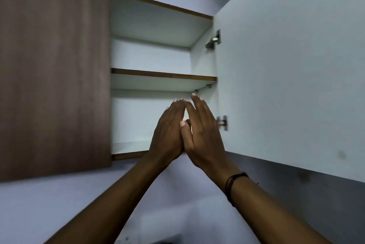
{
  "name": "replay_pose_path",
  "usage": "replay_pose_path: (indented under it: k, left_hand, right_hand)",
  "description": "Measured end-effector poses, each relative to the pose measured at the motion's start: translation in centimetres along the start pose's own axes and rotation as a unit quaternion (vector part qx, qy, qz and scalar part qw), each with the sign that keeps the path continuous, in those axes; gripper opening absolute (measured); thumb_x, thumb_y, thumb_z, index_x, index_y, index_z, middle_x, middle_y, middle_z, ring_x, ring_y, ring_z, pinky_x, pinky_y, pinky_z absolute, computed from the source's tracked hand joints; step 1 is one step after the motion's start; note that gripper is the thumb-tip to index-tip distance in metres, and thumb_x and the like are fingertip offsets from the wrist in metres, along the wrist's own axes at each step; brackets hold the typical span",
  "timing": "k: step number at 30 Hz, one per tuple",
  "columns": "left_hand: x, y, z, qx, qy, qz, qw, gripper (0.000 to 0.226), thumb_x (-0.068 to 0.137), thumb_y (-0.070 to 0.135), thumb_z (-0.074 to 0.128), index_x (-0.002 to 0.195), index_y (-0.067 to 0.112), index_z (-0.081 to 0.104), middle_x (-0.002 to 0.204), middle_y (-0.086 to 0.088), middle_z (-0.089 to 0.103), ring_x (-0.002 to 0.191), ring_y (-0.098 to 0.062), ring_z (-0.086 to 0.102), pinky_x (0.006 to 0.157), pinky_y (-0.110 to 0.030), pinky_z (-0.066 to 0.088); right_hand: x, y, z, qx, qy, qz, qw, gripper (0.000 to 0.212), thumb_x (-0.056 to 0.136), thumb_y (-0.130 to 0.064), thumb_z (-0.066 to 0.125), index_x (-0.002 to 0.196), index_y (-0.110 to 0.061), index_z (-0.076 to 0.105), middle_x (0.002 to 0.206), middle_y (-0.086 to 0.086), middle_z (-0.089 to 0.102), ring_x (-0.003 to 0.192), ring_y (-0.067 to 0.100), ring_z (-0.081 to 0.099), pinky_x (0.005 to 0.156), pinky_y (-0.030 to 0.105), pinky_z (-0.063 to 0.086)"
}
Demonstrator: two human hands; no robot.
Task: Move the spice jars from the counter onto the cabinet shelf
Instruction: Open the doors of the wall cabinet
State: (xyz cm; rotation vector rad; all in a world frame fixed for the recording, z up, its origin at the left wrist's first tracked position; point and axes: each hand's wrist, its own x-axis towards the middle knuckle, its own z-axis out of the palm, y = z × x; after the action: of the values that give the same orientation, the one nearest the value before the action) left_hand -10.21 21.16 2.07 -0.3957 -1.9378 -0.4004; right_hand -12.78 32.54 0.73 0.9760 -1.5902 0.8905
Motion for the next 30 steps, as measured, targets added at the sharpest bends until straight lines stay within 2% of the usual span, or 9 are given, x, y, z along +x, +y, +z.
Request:
replay_pose_path:
  k: [6, 10, 13, 16, 18, 19, 24, 27, 30]
  left_hand:
    - [-2.1, -9.5, -7.9, 0.254, 0.011, -0.031, 0.967, 0.057, 0.099, 0.015, 0.044, 0.152, 0.002, 0.029, 0.161, -0.016, 0.029, 0.153, -0.029, 0.019, 0.125, -0.044, 0.012]
    - [-2.7, -12.7, -11.4, 0.351, 0.004, -0.034, 0.936, 0.061, 0.097, 0.020, 0.037, 0.153, 0.001, 0.025, 0.163, -0.019, 0.019, 0.153, -0.033, 0.010, 0.125, -0.047, 0.006]
    - [-3.3, -15.3, -14.0, 0.399, 0.001, -0.047, 0.916, 0.069, 0.094, 0.034, 0.022, 0.154, 0.001, 0.021, 0.164, -0.020, 0.012, 0.153, -0.034, 0.006, 0.125, -0.051, 0.005]
    - [-3.7, -17.7, -15.8, 0.440, -0.023, -0.085, 0.894, 0.075, 0.094, 0.046, 0.010, 0.157, 0.006, 0.006, 0.166, -0.015, -0.005, 0.154, -0.030, -0.008, 0.124, -0.050, -0.002]
    - [-3.9, -19.0, -16.3, 0.464, -0.038, -0.091, 0.881, 0.070, 0.099, 0.046, 0.010, 0.157, 0.011, -0.003, 0.165, -0.012, -0.014, 0.153, -0.027, -0.015, 0.124, -0.049, -0.006]
    - [-4.0, -19.5, -16.5, 0.471, -0.042, -0.088, 0.876, 0.067, 0.101, 0.044, 0.013, 0.157, 0.012, -0.005, 0.165, -0.011, -0.015, 0.153, -0.026, -0.017, 0.124, -0.049, -0.007]
    - [-4.0, -20.1, -16.0, 0.486, -0.032, -0.085, 0.869, 0.067, 0.104, 0.044, 0.025, 0.157, 0.019, -0.009, 0.165, -0.011, -0.019, 0.151, -0.027, -0.022, 0.121, -0.048, -0.015]
    - [-3.8, -19.8, -15.7, 0.484, -0.032, -0.099, 0.869, 0.068, 0.104, 0.044, 0.026, 0.157, 0.022, -0.009, 0.165, -0.010, -0.019, 0.151, -0.028, -0.021, 0.122, -0.054, -0.009]
    - [-3.9, -19.0, -15.6, 0.487, -0.032, -0.101, 0.867, 0.070, 0.102, 0.048, 0.025, 0.157, 0.024, -0.009, 0.165, -0.008, -0.019, 0.151, -0.027, -0.021, 0.121, -0.057, -0.006]
  right_hand:
    - [1.8, -4.6, 11.1, 0.056, -0.044, -0.013, 0.997, 0.051, 0.100, -0.024, 0.041, 0.148, -0.007, 0.040, 0.161, 0.014, 0.025, 0.151, 0.028, 0.017, 0.121, 0.041, 0.022]
    - [2.7, -6.8, 16.4, 0.092, -0.058, -0.021, 0.994, 0.053, 0.101, -0.027, 0.039, 0.149, -0.006, 0.036, 0.162, 0.014, 0.023, 0.152, 0.027, 0.015, 0.122, 0.040, 0.020]
    - [3.5, -8.9, 20.3, 0.144, -0.086, -0.011, 0.986, 0.053, 0.104, -0.029, 0.035, 0.152, -0.007, 0.029, 0.163, 0.012, 0.019, 0.152, 0.023, 0.012, 0.123, 0.030, 0.010]
    - [3.9, -10.6, 23.3, 0.229, -0.118, 0.034, 0.966, 0.058, 0.105, -0.031, 0.032, 0.156, -0.012, 0.013, 0.166, 0.006, 0.010, 0.152, 0.016, 0.008, 0.116, 0.015, 0.002]
    - [4.0, -11.5, 24.6, 0.287, -0.127, 0.082, 0.946, 0.061, 0.106, -0.033, 0.031, 0.157, -0.017, 0.003, 0.166, 0.000, 0.003, 0.152, 0.011, 0.006, 0.107, 0.006, -0.001]
    - [4.1, -11.9, 25.1, 0.312, -0.126, 0.108, 0.936, 0.062, 0.106, -0.034, 0.032, 0.157, -0.019, 0.000, 0.167, -0.001, 0.002, 0.151, 0.011, 0.007, 0.106, 0.006, 0.001]
    - [5.3, -12.2, 25.7, 0.379, -0.129, 0.208, 0.892, 0.062, 0.105, -0.029, 0.036, 0.158, -0.019, 0.004, 0.165, 0.002, 0.016, 0.149, 0.020, 0.022, 0.107, 0.020, 0.017]
    - [6.3, -12.0, 24.7, 0.406, -0.135, 0.238, 0.872, 0.052, 0.103, -0.021, 0.038, 0.154, -0.013, 0.027, 0.156, 0.008, 0.038, 0.141, 0.026, 0.038, 0.119, 0.034, 0.028]
    - [6.6, -12.0, 23.1, 0.453, -0.137, 0.271, 0.839, 0.040, 0.100, -0.017, 0.039, 0.138, -0.008, 0.050, 0.137, 0.013, 0.057, 0.125, 0.031, 0.054, 0.108, 0.046, 0.043]
